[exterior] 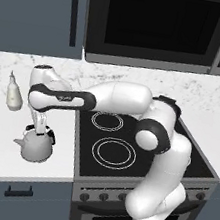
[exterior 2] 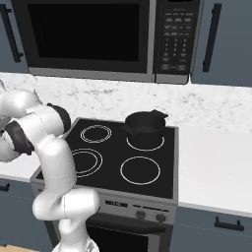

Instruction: Pick the kettle from the counter and place it on a stove burner. Then turn the burner on.

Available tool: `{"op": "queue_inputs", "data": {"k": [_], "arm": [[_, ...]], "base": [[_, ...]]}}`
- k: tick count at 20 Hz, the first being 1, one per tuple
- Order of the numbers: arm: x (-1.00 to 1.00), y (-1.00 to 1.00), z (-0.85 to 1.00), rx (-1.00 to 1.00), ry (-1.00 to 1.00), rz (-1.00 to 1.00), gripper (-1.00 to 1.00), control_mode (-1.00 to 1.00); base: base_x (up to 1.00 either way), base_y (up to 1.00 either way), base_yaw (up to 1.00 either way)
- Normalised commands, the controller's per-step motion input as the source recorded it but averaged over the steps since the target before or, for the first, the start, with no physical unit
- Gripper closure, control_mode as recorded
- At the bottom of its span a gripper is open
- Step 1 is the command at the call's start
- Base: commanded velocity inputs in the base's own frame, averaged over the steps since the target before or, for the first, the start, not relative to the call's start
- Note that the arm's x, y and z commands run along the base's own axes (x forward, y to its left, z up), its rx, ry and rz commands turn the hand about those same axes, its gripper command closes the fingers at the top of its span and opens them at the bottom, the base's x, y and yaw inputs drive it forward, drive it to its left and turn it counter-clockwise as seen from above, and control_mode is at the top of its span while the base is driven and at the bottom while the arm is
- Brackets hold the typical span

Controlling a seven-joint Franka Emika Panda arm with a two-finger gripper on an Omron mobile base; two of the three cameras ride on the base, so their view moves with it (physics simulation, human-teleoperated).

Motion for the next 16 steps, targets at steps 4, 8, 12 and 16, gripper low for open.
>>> {"op": "queue_inputs", "data": {"k": [4,8,12,16], "arm": [[0.0,-0.71,0.18,0.0,0.0,-0.51,1.0,-1.0],[0.0,-0.78,0.03,0.0,-0.02,-0.54,1.0,-1.0],[0.0,-0.78,0.0,0.0,-0.03,-0.53,1.0,-1.0],[0.0,-0.78,0.0,-0.01,0.0,-0.54,1.0,-1.0]], "base": [[0.0,0.0,0.0],[0.0,0.0,0.0],[0.0,0.0,0.0],[0.0,0.0,0.0]]}}
